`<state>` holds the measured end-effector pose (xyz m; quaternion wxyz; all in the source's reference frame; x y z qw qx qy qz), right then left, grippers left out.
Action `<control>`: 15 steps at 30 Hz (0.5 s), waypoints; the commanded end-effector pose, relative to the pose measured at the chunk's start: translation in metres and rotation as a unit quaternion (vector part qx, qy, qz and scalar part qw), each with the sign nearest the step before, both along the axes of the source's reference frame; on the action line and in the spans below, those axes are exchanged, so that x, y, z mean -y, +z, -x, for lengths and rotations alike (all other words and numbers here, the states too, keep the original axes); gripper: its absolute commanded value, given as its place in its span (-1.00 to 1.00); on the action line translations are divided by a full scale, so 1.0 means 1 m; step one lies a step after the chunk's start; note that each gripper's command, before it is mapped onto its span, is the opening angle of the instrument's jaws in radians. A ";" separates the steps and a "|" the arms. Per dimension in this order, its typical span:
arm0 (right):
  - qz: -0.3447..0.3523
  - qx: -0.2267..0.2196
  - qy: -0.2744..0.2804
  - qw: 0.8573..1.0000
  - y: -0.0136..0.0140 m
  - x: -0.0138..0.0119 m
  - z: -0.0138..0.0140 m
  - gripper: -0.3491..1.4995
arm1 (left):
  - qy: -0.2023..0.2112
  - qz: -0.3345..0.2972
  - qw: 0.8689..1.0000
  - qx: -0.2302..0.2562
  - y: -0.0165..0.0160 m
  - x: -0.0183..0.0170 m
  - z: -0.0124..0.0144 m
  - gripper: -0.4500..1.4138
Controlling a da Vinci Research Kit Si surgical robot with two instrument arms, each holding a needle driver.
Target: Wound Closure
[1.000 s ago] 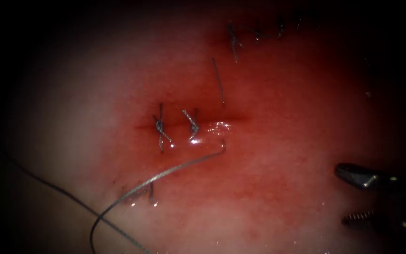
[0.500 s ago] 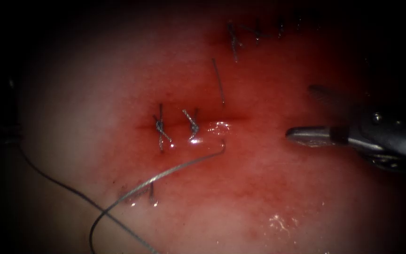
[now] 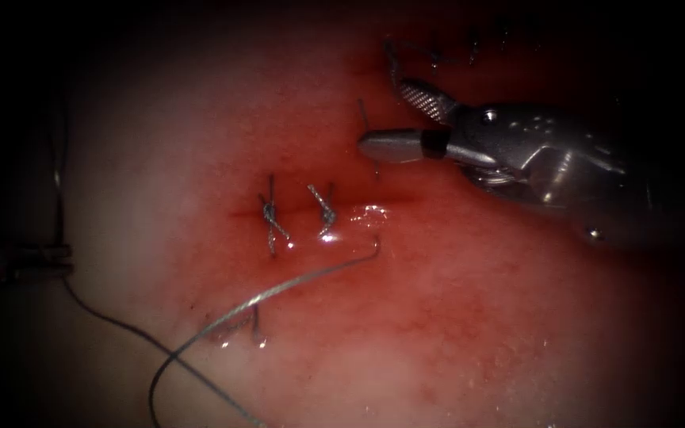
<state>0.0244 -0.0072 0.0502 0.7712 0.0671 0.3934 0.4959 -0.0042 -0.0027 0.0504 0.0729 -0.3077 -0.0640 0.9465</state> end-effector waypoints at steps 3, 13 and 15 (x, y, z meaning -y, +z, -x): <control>0.000 0.002 0.000 1.000 0.0021 0.0000 -0.0014 0.53 | -0.024 -0.009 1.000 -0.008 0.0002 -0.0001 0.0007 0.33; 0.008 0.021 0.003 1.000 0.0055 -0.0004 -0.0014 0.47 | -0.051 -0.047 0.998 -0.006 -0.0038 0.0006 0.0029 0.97; 0.006 0.024 0.001 1.000 0.0058 -0.0003 -0.0016 0.43 | -0.055 -0.046 0.997 -0.001 -0.0047 0.0004 0.0029 0.97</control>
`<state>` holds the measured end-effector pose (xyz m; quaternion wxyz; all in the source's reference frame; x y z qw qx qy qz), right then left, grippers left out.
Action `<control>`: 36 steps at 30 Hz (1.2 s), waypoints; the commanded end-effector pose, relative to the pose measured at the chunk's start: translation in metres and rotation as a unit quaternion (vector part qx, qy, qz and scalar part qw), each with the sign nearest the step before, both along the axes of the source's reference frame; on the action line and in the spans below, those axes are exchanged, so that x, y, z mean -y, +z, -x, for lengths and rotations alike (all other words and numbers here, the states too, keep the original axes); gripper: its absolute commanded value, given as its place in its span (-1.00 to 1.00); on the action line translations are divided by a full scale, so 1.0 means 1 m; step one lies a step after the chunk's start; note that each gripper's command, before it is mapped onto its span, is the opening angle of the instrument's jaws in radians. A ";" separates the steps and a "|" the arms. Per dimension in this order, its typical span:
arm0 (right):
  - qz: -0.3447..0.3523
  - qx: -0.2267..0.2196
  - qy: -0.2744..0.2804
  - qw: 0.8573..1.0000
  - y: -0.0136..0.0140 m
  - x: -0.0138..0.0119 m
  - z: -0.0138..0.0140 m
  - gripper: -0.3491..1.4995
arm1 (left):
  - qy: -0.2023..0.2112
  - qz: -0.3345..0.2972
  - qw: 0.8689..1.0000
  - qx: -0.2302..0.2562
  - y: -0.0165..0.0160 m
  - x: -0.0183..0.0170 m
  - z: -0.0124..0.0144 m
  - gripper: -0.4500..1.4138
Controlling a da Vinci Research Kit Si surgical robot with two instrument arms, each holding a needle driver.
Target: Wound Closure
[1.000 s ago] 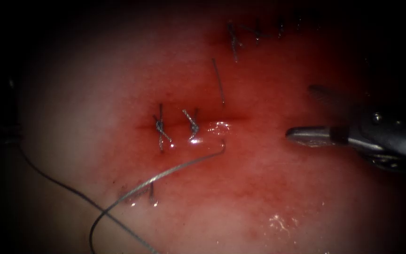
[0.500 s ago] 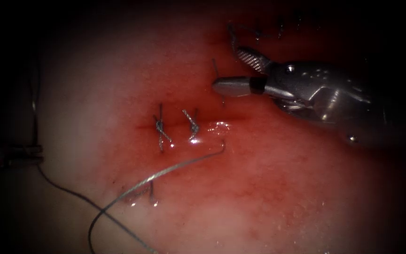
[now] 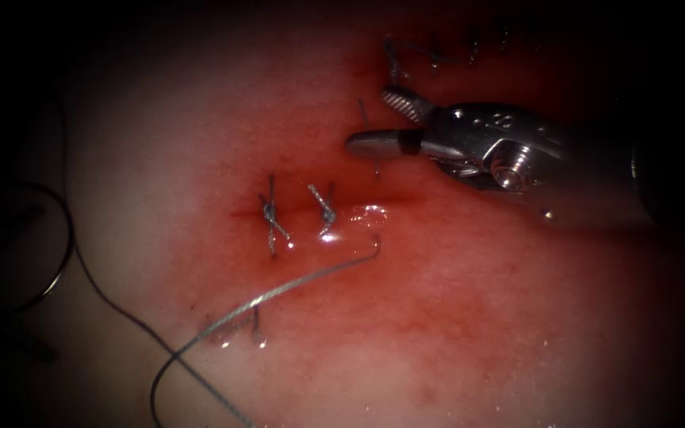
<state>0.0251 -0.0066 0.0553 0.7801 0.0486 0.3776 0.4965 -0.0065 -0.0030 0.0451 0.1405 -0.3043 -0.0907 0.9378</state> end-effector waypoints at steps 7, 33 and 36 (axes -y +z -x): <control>-0.014 0.016 -0.010 1.000 0.0010 0.0005 -0.0010 -1.00 | -0.043 0.047 0.996 0.055 -0.0033 -0.0019 0.0008 0.75; 0.048 -0.002 0.015 0.999 -0.0045 -0.0016 -0.0010 -1.00 | -0.190 0.015 0.944 0.270 -0.0103 -0.0041 0.0077 0.51; 0.053 -0.015 0.007 0.998 -0.0043 -0.0016 -0.0011 -0.84 | -0.203 -0.018 0.944 0.260 -0.0118 -0.0031 0.0099 0.51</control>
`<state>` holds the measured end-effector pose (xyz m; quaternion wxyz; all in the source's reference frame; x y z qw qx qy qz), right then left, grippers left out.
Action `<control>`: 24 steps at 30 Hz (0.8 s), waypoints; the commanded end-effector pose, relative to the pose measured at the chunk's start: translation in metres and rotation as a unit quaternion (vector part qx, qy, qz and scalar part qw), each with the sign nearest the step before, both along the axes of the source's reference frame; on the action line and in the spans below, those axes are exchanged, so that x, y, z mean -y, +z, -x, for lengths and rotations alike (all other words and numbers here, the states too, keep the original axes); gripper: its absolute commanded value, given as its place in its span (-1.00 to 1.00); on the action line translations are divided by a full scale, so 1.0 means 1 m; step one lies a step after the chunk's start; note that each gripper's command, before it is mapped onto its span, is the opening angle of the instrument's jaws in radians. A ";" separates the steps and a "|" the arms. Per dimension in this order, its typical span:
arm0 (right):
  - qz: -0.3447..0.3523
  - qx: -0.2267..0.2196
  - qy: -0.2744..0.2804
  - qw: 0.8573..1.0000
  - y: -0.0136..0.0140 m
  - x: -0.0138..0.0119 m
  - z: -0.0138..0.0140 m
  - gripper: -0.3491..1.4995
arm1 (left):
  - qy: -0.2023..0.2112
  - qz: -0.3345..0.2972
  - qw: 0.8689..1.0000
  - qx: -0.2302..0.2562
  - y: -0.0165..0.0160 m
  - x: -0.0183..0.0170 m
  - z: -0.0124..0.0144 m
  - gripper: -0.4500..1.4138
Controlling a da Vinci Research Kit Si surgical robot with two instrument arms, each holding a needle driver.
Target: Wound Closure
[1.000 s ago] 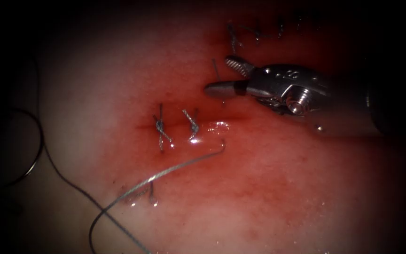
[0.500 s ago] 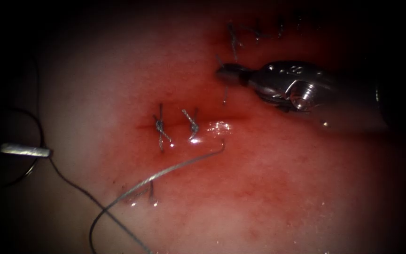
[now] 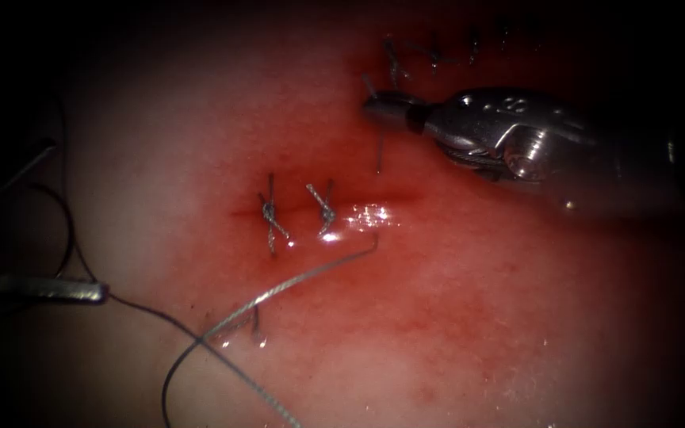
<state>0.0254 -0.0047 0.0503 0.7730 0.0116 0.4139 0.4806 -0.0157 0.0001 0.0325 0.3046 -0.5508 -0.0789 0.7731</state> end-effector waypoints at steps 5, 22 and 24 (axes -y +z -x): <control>0.006 0.000 -0.003 1.000 0.0006 0.0005 -0.0007 -0.89 | 0.019 -0.028 0.999 -0.041 0.0013 0.0007 0.0034 0.59; 0.046 0.022 -0.037 0.998 0.0001 0.0009 -0.0013 -0.24 | 0.088 -0.089 0.962 -0.241 0.0080 0.0031 0.0065 0.53; 0.050 0.025 -0.041 0.998 0.0001 0.0010 -0.0015 -0.24 | 0.101 -0.108 0.955 -0.257 0.0087 0.0038 0.0068 0.48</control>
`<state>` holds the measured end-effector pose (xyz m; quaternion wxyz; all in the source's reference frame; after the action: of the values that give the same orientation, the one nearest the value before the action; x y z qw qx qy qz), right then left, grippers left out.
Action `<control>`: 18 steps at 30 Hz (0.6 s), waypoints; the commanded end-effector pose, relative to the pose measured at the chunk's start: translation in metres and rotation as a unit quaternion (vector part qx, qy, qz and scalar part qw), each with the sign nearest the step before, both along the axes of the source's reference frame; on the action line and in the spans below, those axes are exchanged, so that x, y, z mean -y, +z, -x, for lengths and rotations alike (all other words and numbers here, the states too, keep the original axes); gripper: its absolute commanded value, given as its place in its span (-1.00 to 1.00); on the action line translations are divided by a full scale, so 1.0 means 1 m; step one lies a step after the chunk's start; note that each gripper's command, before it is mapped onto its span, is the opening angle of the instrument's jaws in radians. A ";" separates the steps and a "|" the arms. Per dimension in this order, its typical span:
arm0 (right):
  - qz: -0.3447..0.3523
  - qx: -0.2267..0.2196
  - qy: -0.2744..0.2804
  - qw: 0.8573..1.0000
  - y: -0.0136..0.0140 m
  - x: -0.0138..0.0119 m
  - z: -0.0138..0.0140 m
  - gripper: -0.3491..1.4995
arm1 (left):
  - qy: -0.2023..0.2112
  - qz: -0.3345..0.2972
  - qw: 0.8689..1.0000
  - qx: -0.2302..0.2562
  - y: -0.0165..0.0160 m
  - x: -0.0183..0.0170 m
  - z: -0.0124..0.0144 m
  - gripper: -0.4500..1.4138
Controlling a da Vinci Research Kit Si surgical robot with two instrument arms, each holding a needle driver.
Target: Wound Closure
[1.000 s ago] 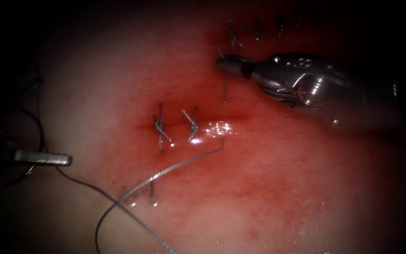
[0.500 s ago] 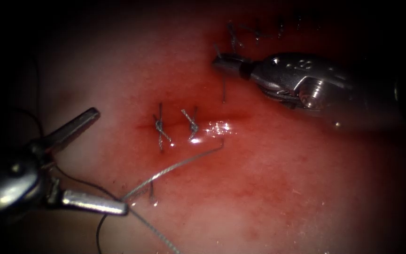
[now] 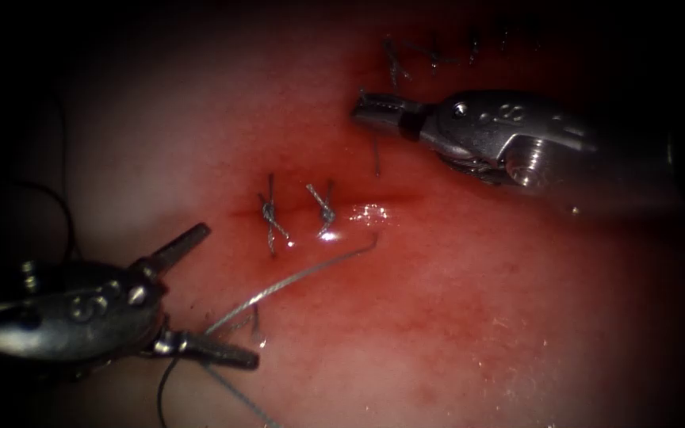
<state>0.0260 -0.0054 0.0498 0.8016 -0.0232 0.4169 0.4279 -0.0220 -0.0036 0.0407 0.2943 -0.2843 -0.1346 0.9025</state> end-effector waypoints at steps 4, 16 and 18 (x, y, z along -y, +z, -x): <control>0.016 0.009 -0.017 1.000 0.0002 0.0001 -0.0007 0.22 | 0.025 -0.023 0.999 -0.015 0.0012 0.0014 0.0011 0.33; 0.079 0.009 -0.017 0.997 -0.0040 -0.0021 0.0015 0.96 | 0.069 -0.052 0.996 -0.013 0.0007 0.0026 -0.0016 0.03; 0.087 0.013 -0.035 0.996 -0.0058 -0.0020 0.0022 0.96 | 0.071 -0.050 0.996 -0.013 0.0001 0.0029 -0.0026 -0.01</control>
<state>0.0229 -0.0033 0.0434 0.8195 -0.0835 0.4399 0.3578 -0.0186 -0.0066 0.0402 0.2448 -0.2464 -0.1951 0.9172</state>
